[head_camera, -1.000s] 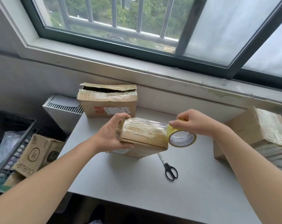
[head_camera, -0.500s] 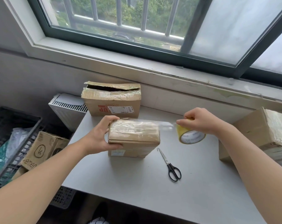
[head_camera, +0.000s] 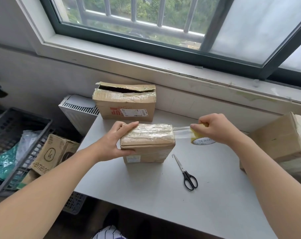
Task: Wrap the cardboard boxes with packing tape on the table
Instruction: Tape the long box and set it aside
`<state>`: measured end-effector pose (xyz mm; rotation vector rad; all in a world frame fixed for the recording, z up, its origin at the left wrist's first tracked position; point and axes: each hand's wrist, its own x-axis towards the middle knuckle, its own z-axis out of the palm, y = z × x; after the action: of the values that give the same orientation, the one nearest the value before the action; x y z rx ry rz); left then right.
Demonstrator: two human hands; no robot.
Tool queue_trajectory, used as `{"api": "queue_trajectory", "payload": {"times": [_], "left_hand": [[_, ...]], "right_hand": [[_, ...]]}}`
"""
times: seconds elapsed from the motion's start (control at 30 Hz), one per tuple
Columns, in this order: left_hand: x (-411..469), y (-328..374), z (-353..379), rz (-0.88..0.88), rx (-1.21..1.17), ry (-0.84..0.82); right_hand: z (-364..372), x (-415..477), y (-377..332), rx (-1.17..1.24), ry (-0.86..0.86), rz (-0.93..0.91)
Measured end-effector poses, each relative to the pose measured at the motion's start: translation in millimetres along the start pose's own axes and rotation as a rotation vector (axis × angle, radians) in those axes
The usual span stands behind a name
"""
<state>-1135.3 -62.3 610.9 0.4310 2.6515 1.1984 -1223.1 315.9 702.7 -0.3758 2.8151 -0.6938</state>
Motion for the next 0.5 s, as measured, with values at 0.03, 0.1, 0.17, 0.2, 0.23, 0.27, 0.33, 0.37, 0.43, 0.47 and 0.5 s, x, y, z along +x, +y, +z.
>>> {"api": "queue_trajectory", "payload": {"times": [0.03, 0.1, 0.17, 0.2, 0.23, 0.27, 0.33, 0.37, 0.43, 0.47, 0.5], "left_hand": [[-0.6, 0.8, -0.3, 0.002, 0.007, -0.002], [-1.2, 3.3, 0.1, 0.003, 0.010, -0.006], [-1.3, 5.2, 0.3, -0.003, -0.003, -0.004], [-2.3, 5.8, 0.7, -0.007, -0.010, 0.001], [-2.9, 6.6, 0.6, -0.010, -0.016, 0.012], [-4.0, 7.6, 0.2, -0.018, -0.024, 0.019], [-5.0, 9.9, -0.4, -0.032, -0.031, 0.023], [-5.2, 10.9, -0.4, -0.035, -0.032, 0.024], [-5.8, 13.2, 0.7, -0.038, -0.041, 0.025], [-6.2, 14.1, 1.6, -0.034, -0.034, 0.024], [-6.6, 14.9, 2.3, -0.023, -0.010, 0.026]], "right_hand": [[-6.9, -0.6, -4.2, -0.007, 0.025, -0.036], [-23.0, -2.4, -12.8, 0.016, 0.074, -0.110], [-37.8, -0.5, -23.0, 0.024, 0.123, -0.169], [-41.9, 1.9, -26.9, 0.011, 0.142, -0.187], [-43.1, 5.7, -28.9, -0.007, 0.148, -0.197], [-40.4, 9.1, -28.4, -0.032, 0.135, -0.191], [-26.9, 13.9, -17.6, -0.081, 0.065, -0.134], [-16.6, 14.4, -8.6, -0.084, 0.027, -0.093], [5.9, 10.7, 8.8, -0.040, -0.023, -0.014], [16.4, 7.3, 14.1, -0.004, -0.036, 0.017], [25.3, 4.0, 17.1, 0.031, -0.042, 0.044]]}}
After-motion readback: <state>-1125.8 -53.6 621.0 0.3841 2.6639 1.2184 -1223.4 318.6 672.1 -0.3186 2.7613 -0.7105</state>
